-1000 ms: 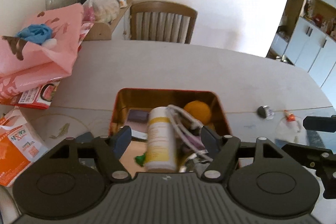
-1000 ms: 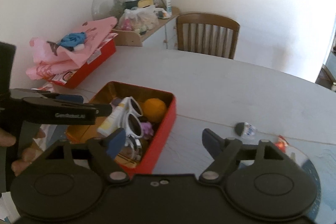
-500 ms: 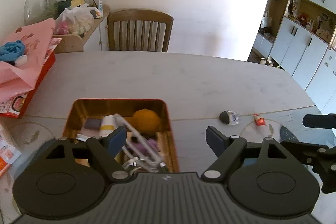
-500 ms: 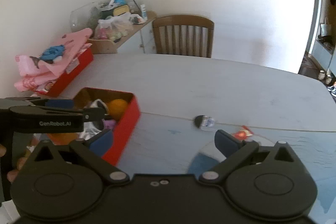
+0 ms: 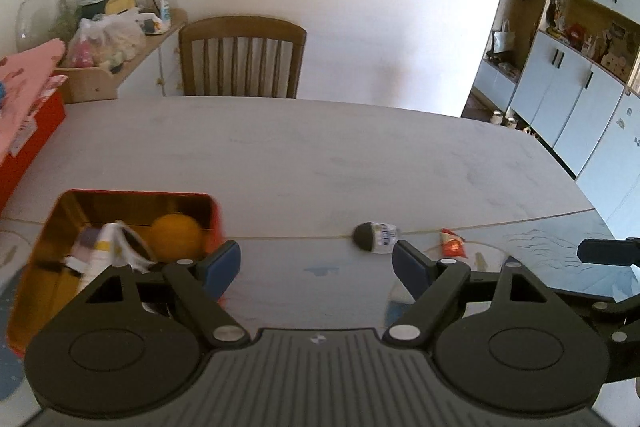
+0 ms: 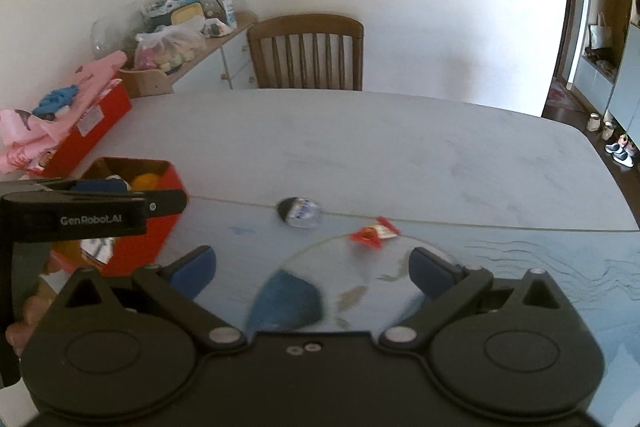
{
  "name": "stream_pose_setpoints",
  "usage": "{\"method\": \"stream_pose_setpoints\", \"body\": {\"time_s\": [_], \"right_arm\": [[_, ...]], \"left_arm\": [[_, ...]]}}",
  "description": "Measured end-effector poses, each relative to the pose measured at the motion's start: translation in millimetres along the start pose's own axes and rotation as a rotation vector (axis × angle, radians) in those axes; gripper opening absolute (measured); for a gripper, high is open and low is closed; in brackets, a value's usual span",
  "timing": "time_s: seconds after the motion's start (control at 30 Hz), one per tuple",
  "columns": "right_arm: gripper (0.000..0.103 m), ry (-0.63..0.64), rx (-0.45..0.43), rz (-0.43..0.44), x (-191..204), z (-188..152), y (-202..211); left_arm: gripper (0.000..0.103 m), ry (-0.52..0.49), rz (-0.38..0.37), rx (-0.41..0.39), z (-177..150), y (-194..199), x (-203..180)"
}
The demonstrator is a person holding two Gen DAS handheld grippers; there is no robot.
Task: Organize rigid objects
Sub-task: 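Withdraw both open grippers from the tin toward the roll-on bottle and red wrapper, then grasp the black roll-on bottle with the left gripper while the right grasps the red wrapper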
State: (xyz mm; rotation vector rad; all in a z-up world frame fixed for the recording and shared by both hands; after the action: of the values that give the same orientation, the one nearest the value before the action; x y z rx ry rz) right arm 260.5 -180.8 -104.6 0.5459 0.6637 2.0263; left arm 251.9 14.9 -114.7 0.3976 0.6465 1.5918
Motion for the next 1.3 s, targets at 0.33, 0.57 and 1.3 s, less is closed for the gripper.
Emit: {"method": "stream_pose_setpoints", "body": {"time_s": [0.33, 0.57, 1.3], "right_arm": [[0.103, 0.046, 0.035, 0.024, -43.2, -6.4, -25.3], [0.102, 0.110, 0.068, 0.056, -57.2, -11.7, -54.8], [0.073, 0.215, 0.135, 0.118, -48.7, -12.8, -147.3]], "left_arm": [[0.083, -0.010, -0.014, 0.052, -6.7, -49.5, -43.8], [0.083, 0.009, -0.004, 0.102, -15.1, -88.1, -54.8], [0.083, -0.021, 0.034, 0.162, -23.0, -153.0, -59.8]]}}
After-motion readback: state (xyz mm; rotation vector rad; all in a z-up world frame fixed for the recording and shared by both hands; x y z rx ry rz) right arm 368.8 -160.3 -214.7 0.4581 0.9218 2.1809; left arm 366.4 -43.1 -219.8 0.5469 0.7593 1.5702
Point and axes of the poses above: each gripper's, at about its wrist camera, not at the fingertips, and y roughly against the way its jaws point, x to its left, z to its top, the point moved 8 cm from there along -y, roughly the way its jaws point, and after that the axes turned 4 degrees about -x, right-handed, at the moved point
